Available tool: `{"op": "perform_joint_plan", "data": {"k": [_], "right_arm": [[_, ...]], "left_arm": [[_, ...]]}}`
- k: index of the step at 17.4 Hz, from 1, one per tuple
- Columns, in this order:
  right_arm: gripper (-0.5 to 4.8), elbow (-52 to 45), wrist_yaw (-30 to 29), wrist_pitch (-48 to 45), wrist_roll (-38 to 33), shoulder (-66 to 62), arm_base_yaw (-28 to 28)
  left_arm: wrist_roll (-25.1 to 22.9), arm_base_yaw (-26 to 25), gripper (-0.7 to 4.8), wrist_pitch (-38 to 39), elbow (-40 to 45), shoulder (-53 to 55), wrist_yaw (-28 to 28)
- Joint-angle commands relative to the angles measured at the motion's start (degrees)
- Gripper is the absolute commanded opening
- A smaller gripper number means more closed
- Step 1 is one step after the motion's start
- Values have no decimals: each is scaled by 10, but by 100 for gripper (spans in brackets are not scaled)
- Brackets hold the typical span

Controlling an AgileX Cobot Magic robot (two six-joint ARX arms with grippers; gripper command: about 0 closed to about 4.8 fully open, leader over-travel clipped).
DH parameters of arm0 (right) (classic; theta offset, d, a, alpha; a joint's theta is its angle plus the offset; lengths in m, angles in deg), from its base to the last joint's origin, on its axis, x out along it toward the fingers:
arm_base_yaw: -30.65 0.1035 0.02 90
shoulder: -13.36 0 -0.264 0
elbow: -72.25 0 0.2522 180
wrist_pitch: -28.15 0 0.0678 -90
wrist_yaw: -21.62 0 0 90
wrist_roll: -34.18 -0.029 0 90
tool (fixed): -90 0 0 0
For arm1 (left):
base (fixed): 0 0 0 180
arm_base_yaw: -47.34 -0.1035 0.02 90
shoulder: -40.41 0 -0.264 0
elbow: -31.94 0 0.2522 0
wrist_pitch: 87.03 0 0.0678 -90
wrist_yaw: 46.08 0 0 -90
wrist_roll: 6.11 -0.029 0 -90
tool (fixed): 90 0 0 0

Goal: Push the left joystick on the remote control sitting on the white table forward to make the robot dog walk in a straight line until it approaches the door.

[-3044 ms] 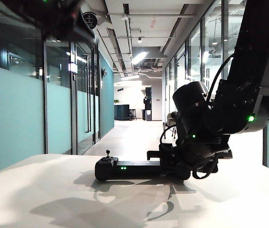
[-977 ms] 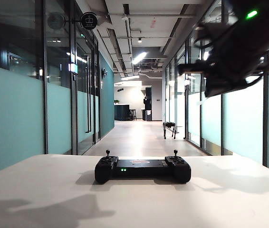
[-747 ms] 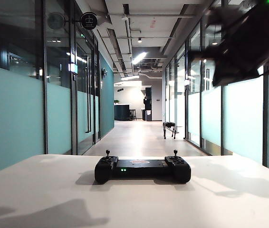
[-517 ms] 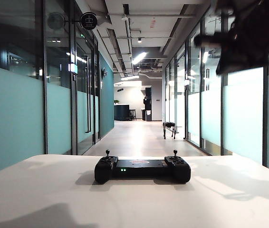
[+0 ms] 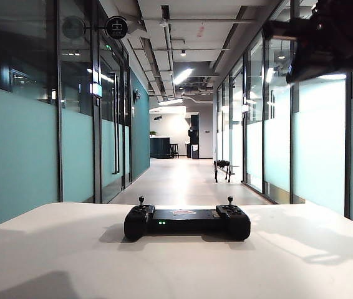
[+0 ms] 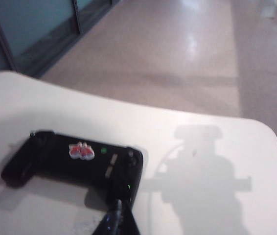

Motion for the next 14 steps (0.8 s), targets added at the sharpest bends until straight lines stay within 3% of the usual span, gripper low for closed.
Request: {"op": "perform_joint_plan", "data": {"k": [1,3,14], "right_arm": [[-5,2,-3,-3,6,3,1],[-5,2,-3,-5,6,3,1],[-5,-13,-14,26,21,57,1]], "left_arm": [[8,0,-5,17,7,-1,-1],[36,0,-5,33,7,-1,0],[36,0,-5,32,7,-1,-1]]}}
